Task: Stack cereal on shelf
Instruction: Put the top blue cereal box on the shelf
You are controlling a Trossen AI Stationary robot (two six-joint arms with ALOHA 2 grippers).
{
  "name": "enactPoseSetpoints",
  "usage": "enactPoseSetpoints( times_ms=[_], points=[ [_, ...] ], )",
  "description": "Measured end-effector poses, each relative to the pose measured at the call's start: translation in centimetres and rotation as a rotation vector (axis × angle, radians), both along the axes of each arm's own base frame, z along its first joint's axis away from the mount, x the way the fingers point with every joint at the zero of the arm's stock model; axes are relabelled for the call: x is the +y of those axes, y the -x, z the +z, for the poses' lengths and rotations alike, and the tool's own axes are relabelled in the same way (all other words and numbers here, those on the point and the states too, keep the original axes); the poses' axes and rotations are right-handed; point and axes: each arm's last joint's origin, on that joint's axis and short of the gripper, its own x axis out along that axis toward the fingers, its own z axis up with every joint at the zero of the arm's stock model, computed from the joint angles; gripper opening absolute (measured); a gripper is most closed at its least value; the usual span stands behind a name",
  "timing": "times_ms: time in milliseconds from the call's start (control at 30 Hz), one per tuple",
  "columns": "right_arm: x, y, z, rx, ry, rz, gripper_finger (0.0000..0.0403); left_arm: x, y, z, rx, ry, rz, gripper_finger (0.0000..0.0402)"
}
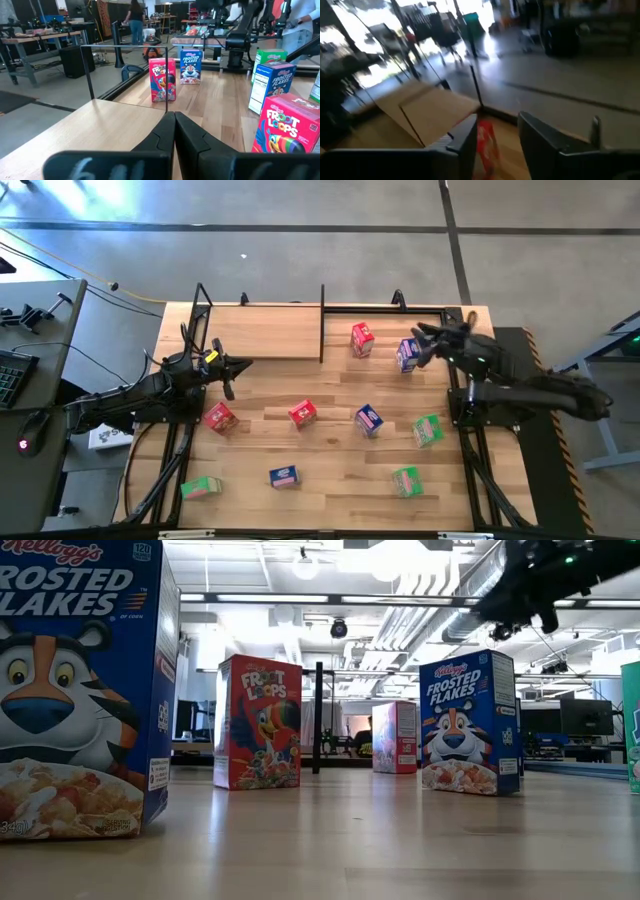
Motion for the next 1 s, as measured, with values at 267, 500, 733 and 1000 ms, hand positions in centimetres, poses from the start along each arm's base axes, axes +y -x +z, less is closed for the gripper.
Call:
enactPoseSetpoints(
  times_ms=[267,500,733,1000],
  points=[
    [-1.9,-3.8,2.7,0.367,-0.388,-0.177,0.0302,0.0,0.0,0.0,0.000,0.000,0.000,0.0000],
    [-5.6,-6.6,2.0,0.593,-0.663,-0.202,0.0334,0.0,0.0,0.0,0.000,0.000,0.000,0.0000],
    [-9.1,-6.6,0.3,0.631,-0.842,-0.221,0.0335,0.0,0.0,0.0,0.000,0.000,0.000,0.0000],
    [-9.9,-6.6,-1.0,0.645,-0.978,-0.260,0.0326,0.0,0.0,0.0,0.000,0.000,0.000,0.0000]
  ],
)
